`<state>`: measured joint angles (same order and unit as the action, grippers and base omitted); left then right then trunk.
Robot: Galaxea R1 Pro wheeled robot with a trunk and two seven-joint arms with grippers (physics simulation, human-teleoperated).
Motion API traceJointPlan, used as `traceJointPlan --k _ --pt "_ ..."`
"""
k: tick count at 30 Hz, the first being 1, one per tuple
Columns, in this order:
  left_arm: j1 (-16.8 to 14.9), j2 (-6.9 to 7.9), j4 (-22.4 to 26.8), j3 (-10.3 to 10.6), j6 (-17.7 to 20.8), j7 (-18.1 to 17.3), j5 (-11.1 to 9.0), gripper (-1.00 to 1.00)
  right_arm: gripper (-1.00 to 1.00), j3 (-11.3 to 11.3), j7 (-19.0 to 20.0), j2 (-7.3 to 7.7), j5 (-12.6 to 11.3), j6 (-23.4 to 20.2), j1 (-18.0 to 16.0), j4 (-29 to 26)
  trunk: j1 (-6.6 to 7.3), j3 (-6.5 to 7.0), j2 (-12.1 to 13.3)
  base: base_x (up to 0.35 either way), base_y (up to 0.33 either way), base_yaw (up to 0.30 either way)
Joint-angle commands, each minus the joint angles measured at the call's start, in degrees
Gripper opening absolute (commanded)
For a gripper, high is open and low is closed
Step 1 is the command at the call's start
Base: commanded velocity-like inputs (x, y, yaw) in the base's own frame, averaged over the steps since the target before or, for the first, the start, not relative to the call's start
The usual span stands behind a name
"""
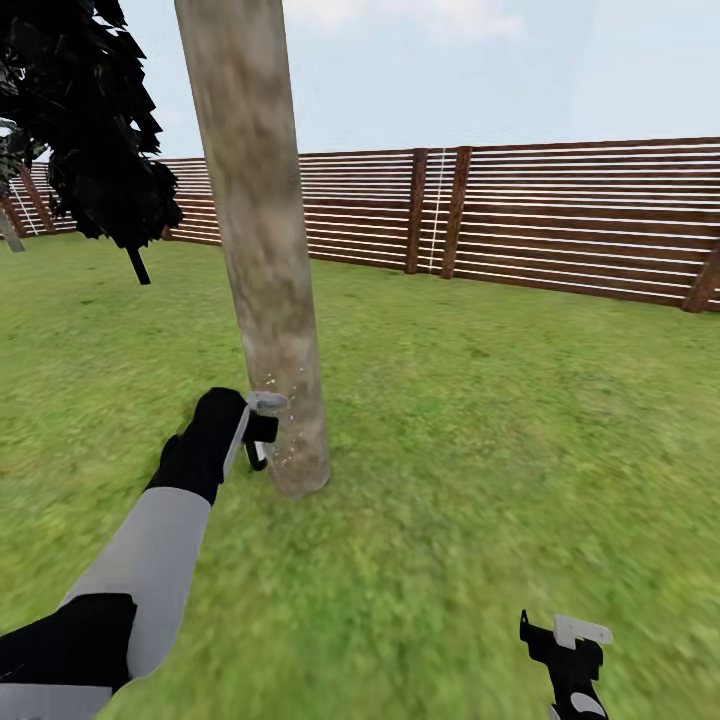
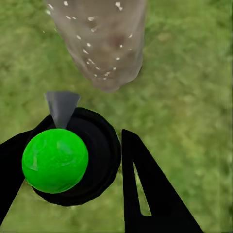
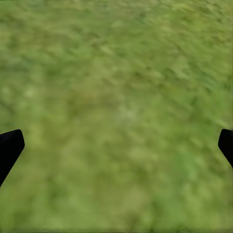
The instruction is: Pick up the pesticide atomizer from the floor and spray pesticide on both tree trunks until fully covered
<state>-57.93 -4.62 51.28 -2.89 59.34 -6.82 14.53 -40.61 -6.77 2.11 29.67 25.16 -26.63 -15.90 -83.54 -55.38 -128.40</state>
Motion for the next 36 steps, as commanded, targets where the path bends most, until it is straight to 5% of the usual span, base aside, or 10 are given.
traceJointPlan --k 1,4,7,11,14,18,24,28,31,36 --pt "-0.3 -1.08 -0.1 0.0 0.0 0.0 0.4 -1.0 1.0 0.0 0.0 0.0 0.0 0.0 0.0 0.0 0.0 0.0 0.0 0.0 0.0 0.0" --pt "-0.4 -0.89 0.1 0.0 0.0 0.0 0.4 -1.0 1.0 0.0 0.0 0.0 0.0 0.0 0.0 0.0 0.0 0.0 0.0 0.0 0.0 0.0" --pt "-0.3 4.09 0.4 -0.3 0.2 -0.2 0.3 -1.0 1.0 0.0 0.0 0.0 0.0 0.0 0.0 0.0 0.0 0.0 0.0 0.0 0.0 0.0" --pt "-0.3 7.92 0.2 -0.2 0.3 -4.5 0.3 -1.0 1.0 0.0 0.0 0.0 0.0 0.1 0.0 0.0 0.0 0.0 0.0 0.0 0.0 0.0" --pt "-0.2 7.26 -0.1 0.0 0.3 -5.1 0.3 -1.0 1.0 0.0 0.0 0.0 0.0 0.0 0.0 0.0 0.0 0.0 0.0 0.0 0.0 0.0" --pt "0.2 3.47 -0.3 0.4 0.2 -5.2 0.4 -1.0 1.0 0.0 0.0 0.0 0.0 0.1 0.0 0.0 0.0 0.0 0.0 0.0 0.0 0.0" --pt "0.5 9.84 -1.2 0.1 0.2 -5.3 0.3 -1.0 1.0 0.0 0.0 0.0 0.0 0.0 0.0 0.1 0.0 0.0 0.0 0.0 0.0 0.0" --pt "0.9 8.47 -1.5 3.1 0.2 -5.3 0.3 -1.0 1.0 0.0 0.0 0.0 0.0 0.0 0.0 0.1 0.0 0.0 0.0 0.049 0.0 0.0" --pt "0.9 4.96 -1.5 4.1 0.2 -5.3 0.3 -1.0 1.0 0.0 0.0 0.0 0.0 0.0 0.0 0.1 0.0 0.0 0.0 0.25 0.0 0.0" --pt "0.9 7.19 -1.5 3.9 0.2 -5.3 0.3 -1.0 1.0 0.0 0.0 0.0 0.0 0.0 0.0 0.1 0.0 0.0 0.0 0.041 0.0 0.0"
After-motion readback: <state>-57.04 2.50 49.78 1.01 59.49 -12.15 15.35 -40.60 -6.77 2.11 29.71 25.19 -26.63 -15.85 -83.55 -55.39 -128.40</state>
